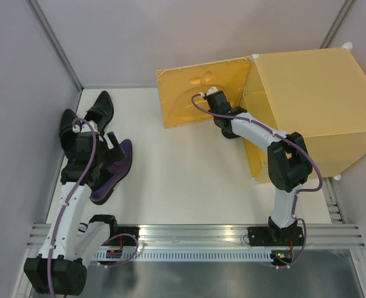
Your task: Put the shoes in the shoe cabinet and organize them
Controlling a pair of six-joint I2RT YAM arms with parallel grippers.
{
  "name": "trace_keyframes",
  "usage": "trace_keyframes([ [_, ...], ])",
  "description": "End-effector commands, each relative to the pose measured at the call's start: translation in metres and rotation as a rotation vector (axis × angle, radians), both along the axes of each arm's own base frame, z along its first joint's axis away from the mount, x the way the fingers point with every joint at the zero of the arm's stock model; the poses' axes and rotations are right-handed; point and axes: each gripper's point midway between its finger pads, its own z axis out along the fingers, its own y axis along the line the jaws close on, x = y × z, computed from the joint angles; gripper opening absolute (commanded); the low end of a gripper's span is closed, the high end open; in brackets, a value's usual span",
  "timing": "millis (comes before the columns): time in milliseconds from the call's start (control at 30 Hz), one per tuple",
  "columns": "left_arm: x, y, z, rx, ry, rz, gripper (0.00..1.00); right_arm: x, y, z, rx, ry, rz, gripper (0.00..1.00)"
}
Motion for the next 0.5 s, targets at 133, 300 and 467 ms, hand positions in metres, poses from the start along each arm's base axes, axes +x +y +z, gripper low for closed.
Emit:
trace_keyframes([
  [133, 0.005, -0.002, 0.002, 0.018, -0.017, -0.042, 1.0, -0.001, -0.05, 0.035, -0.233, -0.101, -0.108, 0.01],
  [300, 0.005, -0.001, 0.002, 0.019, -0.016, -0.041, 1.0, -0.007, -0.06, 0.044, -0.189, -0.148, -0.171, 0.01],
  [467, 0.005, -0.002, 0.001, 0.017, -0.013, -0.043, 1.0, -0.01, -0.075, 0.054, -0.208, -0.188, -0.239, 0.03],
])
